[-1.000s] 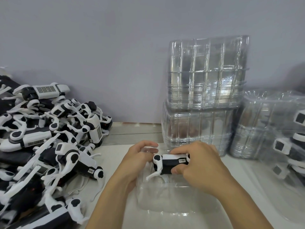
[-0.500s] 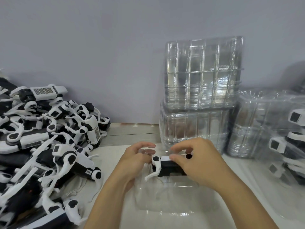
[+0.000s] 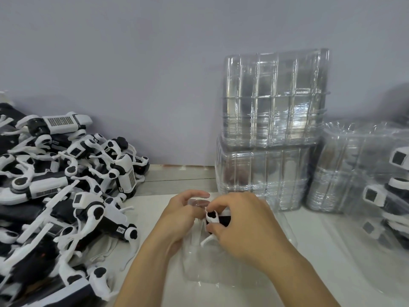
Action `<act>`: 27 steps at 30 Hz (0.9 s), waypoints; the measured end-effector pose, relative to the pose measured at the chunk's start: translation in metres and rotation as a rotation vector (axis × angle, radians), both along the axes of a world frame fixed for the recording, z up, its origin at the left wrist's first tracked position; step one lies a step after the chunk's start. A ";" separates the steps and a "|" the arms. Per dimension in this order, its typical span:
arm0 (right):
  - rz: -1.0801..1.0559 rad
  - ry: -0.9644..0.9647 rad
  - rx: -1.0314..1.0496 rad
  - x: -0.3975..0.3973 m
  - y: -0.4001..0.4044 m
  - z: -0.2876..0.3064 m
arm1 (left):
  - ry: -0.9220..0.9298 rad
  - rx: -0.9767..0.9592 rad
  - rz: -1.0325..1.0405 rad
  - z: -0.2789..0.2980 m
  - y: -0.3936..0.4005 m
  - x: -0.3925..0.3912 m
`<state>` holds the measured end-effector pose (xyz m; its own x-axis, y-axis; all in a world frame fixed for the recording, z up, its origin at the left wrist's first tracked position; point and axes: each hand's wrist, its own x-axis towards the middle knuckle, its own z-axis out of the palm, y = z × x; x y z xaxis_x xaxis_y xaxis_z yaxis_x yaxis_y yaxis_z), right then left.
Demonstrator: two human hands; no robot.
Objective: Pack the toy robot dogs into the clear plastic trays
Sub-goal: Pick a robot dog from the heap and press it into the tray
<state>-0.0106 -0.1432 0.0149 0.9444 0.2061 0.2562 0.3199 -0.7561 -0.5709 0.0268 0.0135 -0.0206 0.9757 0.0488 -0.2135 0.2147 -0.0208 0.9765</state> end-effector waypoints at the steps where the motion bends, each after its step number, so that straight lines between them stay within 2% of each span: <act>1: -0.004 0.004 -0.005 0.000 0.000 0.000 | 0.001 -0.005 0.005 0.001 0.000 0.000; 15: 0.002 -0.014 -0.068 0.001 0.001 -0.002 | -0.004 0.009 0.013 -0.001 0.001 0.000; 20: -0.025 0.075 0.104 0.010 -0.031 0.011 | -0.013 0.055 0.044 -0.001 0.000 0.001; 27: -0.051 0.267 0.005 0.009 -0.079 0.028 | -0.018 0.075 0.050 0.001 -0.001 -0.001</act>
<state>-0.0017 -0.2220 0.0428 0.9878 0.1558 -0.0026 0.1189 -0.7644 -0.6337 0.0261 0.0124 -0.0194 0.9753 0.1131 -0.1899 0.1998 -0.0839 0.9762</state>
